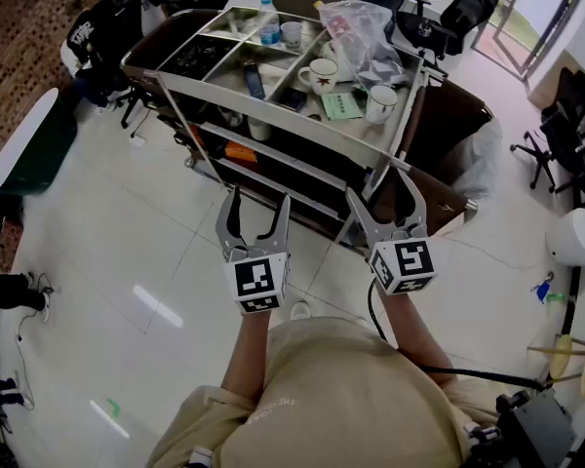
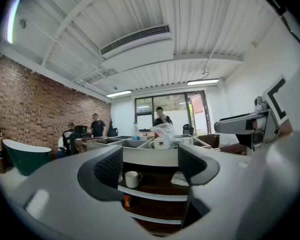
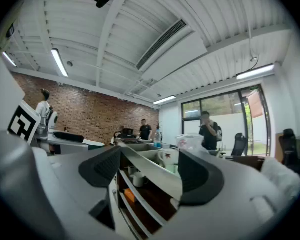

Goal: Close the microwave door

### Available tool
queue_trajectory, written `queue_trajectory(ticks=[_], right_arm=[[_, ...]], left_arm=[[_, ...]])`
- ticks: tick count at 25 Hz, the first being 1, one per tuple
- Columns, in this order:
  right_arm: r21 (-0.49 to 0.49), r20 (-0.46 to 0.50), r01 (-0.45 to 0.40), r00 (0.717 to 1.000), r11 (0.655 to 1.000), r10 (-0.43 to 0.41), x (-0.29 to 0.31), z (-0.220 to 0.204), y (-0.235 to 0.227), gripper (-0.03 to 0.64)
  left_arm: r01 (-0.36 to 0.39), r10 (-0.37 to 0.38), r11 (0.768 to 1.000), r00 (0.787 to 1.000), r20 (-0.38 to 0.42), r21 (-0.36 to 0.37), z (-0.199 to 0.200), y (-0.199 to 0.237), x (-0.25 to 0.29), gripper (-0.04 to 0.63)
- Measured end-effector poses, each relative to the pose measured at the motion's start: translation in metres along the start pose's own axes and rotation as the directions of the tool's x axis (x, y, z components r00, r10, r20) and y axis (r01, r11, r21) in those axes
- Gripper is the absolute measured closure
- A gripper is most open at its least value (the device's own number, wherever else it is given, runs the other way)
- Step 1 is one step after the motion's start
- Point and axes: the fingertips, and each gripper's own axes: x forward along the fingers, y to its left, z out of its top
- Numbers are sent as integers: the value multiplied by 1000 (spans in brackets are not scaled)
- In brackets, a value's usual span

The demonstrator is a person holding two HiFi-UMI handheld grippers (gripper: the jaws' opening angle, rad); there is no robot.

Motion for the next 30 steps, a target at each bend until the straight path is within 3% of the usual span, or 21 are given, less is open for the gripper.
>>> queue_trajectory(ticks=[4, 7, 10, 14, 17, 22, 25, 27, 28, 30], right_arm=[[16, -26, -153, 988, 988, 154, 47, -10, 74, 265], [22, -40, -333, 942, 943, 334, 80, -27, 151, 267], [37, -44, -529, 847, 848, 530, 101, -48, 235, 267], [42, -48, -686, 725, 727, 687, 101, -65, 305, 267], [52, -39, -785, 616, 617, 787, 96, -64, 348, 267], [122, -12, -917, 381, 380, 924, 68, -76, 419, 268], [165, 10, -950, 270, 265, 963, 53, -101, 454, 270], [193, 36, -963, 198, 187, 980, 32, -115, 481, 277], [208, 42, -969, 146, 135, 988, 14, -121, 496, 284], [225, 37, -974, 13, 4, 999, -37, -127, 524, 288]], left_arm=[[-99, 99, 995, 995, 9, -7, -1, 63, -37, 259], [-180, 180, 983, 983, -24, -15, -22, 117, -68, 261], [-351, 350, 936, 936, -50, -27, -48, 174, -121, 261], [-537, 536, 843, 843, -54, -24, -64, 210, -189, 261], [-667, 665, 745, 745, -59, -24, -55, 220, -239, 265], [-837, 839, 544, 541, -56, 59, -35, 198, -321, 265], [-894, 900, 436, 432, -54, 101, -46, 183, -356, 265], [-933, 940, 342, 337, -61, 112, -54, 171, -389, 265], [-951, 958, 285, 279, -60, 120, -56, 162, -411, 266], [-979, 986, 162, 156, -56, 125, -55, 142, -459, 267]])
